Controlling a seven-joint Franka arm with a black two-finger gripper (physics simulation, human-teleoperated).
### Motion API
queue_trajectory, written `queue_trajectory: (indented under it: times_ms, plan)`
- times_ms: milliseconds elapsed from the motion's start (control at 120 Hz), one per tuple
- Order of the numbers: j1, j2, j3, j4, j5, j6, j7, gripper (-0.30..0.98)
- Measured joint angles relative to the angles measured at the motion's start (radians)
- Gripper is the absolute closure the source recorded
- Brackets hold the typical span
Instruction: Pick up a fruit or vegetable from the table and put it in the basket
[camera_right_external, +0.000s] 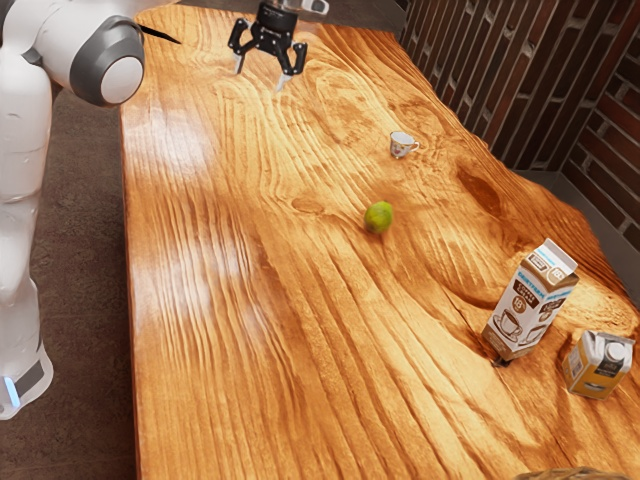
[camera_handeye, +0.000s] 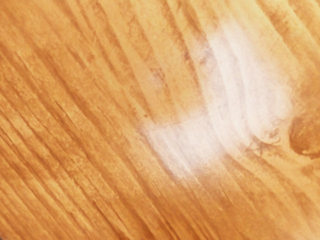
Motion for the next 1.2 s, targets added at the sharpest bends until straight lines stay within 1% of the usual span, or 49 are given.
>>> queue_trajectory:
  times_ms: [200,283,342,400,450,483,533,575,642,742,842,958,1200]
  plan:
    - [0.007,0.001,0.000,0.000,-0.010,0.070,-0.068,0.00]
    - [0.034,-0.004,0.004,0.027,-0.039,0.072,-0.091,0.00]
    - [0.036,-0.059,0.003,0.063,-0.059,0.069,-0.106,0.00]
    - [0.049,-0.092,-0.038,0.078,-0.086,0.067,-0.125,0.00]
    - [0.035,-0.085,-0.096,0.081,-0.100,0.079,-0.141,0.00]
    - [-0.003,-0.068,-0.123,0.081,-0.107,0.097,-0.151,0.00]
    - [-0.061,0.002,-0.153,0.080,-0.117,0.141,-0.157,0.00]
    - [-0.080,0.074,-0.180,0.081,-0.124,0.188,-0.155,0.00]
    - [-0.077,0.167,-0.207,0.082,-0.146,0.255,-0.152,0.00]
    - [-0.073,0.249,-0.263,0.084,-0.182,0.332,-0.149,0.00]
    - [-0.068,0.325,-0.289,0.084,-0.212,0.392,-0.147,0.00]
    - [-0.021,0.360,-0.344,0.084,-0.226,0.439,-0.144,0.00]
    - [-0.001,0.379,-0.362,0.091,-0.234,0.485,-0.138,0.00]
